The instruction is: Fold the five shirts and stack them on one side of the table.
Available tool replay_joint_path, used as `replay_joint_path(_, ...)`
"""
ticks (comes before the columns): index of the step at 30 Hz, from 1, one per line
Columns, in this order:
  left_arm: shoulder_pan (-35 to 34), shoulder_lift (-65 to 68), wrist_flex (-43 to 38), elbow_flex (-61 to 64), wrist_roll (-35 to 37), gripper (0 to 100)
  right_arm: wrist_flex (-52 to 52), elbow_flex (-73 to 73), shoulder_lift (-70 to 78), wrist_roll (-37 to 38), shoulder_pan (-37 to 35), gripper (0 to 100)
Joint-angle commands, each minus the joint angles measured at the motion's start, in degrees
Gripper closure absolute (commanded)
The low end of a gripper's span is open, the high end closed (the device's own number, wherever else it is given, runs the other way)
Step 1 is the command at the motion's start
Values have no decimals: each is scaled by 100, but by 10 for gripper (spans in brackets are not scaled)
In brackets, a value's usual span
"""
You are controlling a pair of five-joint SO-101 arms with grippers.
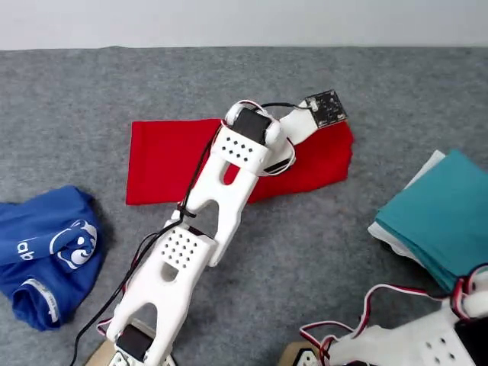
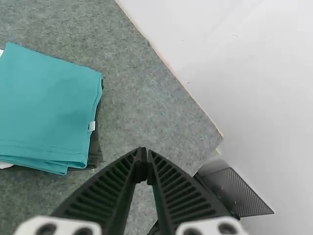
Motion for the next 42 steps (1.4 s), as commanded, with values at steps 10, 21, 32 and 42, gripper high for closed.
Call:
replay_joint_path(10, -1116, -2040, 185, 505, 1284, 867, 207, -9, -40, 18, 22, 988)
replay_joint_path(21, -3244, -3587, 167, 3767, 1178, 841, 198, 0, 22, 9, 13, 988)
replay_joint_path(32, -4413, -1908, -501, 3530, 897, 722, 189, 695, -40, 9, 13, 988)
replay_joint_path(42, -4185, 123, 158, 576, 905, 723, 189, 695, -48, 9, 48, 988)
